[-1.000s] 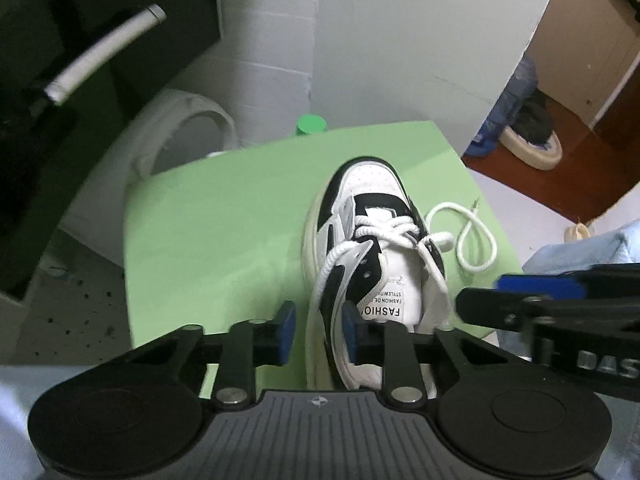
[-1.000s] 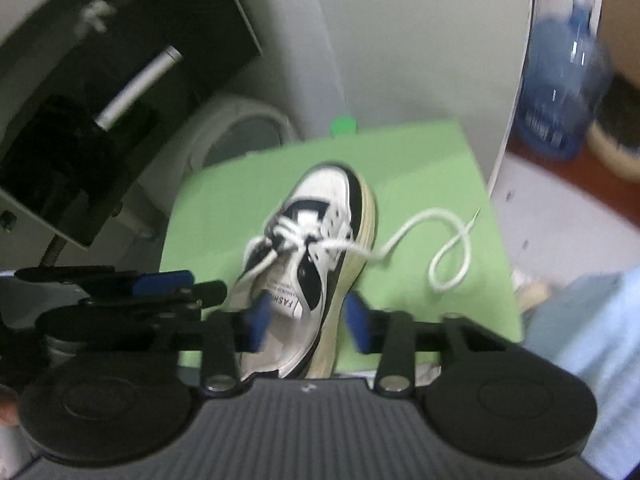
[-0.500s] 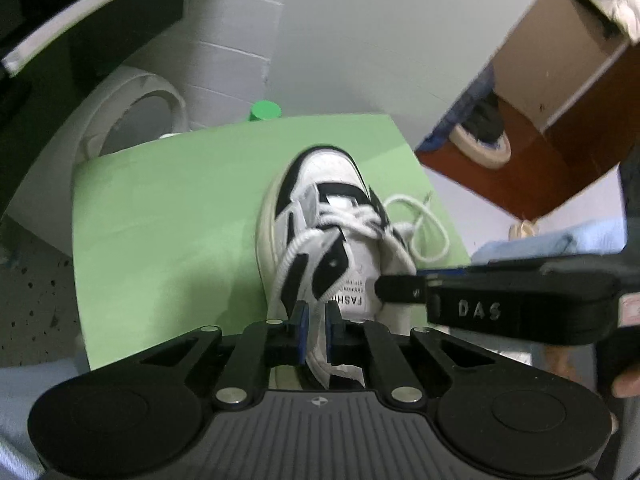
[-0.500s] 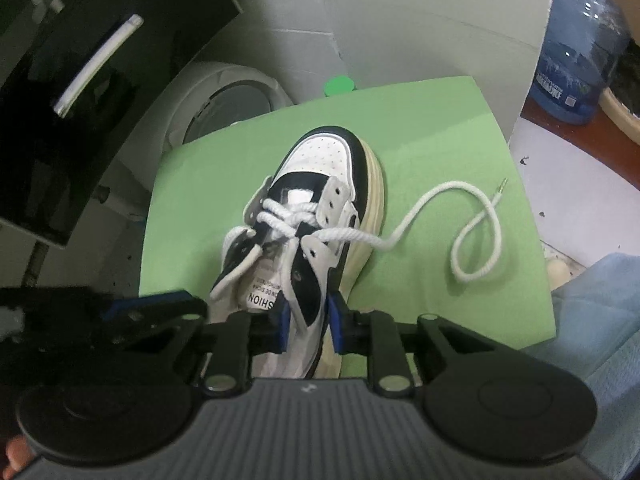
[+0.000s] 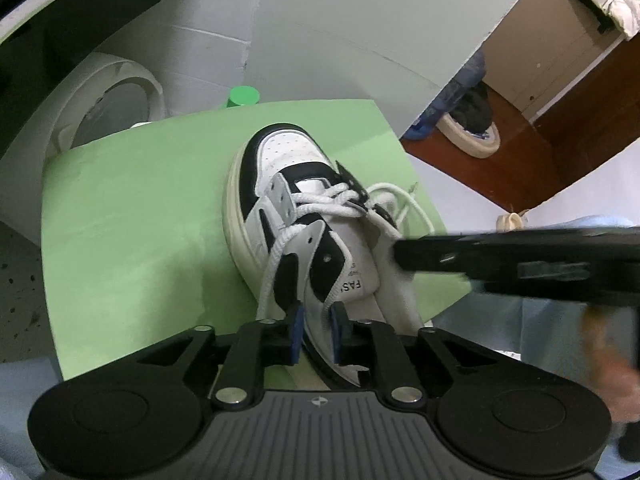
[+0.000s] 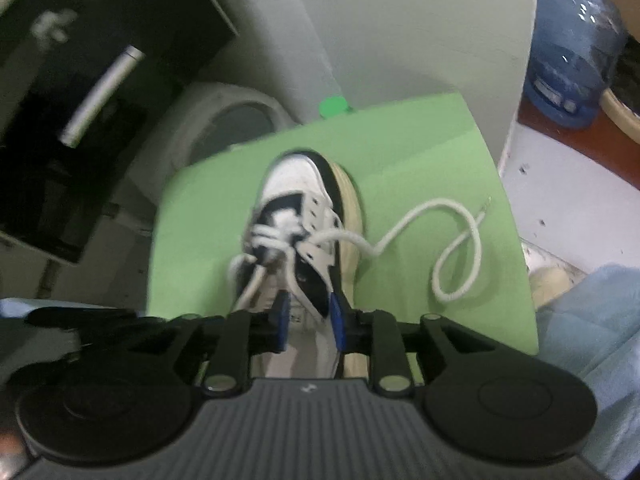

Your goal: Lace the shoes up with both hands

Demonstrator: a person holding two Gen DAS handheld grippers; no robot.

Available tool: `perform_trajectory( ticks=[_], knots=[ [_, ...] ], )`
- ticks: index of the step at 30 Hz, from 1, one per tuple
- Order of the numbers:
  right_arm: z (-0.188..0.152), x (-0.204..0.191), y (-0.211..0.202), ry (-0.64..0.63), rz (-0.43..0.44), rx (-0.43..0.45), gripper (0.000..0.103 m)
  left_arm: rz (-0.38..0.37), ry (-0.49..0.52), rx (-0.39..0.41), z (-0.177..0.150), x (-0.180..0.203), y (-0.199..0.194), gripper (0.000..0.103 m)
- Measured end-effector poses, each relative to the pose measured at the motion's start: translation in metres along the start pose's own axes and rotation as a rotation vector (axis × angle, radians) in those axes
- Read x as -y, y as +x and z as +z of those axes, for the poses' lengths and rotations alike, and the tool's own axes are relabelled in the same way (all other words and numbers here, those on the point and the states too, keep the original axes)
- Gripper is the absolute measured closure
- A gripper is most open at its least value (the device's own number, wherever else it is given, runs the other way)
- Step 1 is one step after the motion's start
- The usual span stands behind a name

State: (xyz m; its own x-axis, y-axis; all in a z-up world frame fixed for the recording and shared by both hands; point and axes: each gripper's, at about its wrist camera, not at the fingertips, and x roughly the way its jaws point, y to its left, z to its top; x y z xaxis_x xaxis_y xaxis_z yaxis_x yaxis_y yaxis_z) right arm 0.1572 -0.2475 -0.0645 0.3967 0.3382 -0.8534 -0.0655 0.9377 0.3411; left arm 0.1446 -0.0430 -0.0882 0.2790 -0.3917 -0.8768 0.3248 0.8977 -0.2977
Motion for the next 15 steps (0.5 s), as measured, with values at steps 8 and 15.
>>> perform_trajectory(
  ticks=[8,15],
  knots=[
    [0.018,0.001,-0.050,-0.343,-0.236,0.132,0.009,0.075,0.041,0.114,-0.002,0.004,-0.020,0.064],
    [0.043,0.025,-0.055,-0.405,-0.292,0.138,0.000,0.119,0.030,0.147,0.002,-0.003,-0.024,0.061]
  ],
)
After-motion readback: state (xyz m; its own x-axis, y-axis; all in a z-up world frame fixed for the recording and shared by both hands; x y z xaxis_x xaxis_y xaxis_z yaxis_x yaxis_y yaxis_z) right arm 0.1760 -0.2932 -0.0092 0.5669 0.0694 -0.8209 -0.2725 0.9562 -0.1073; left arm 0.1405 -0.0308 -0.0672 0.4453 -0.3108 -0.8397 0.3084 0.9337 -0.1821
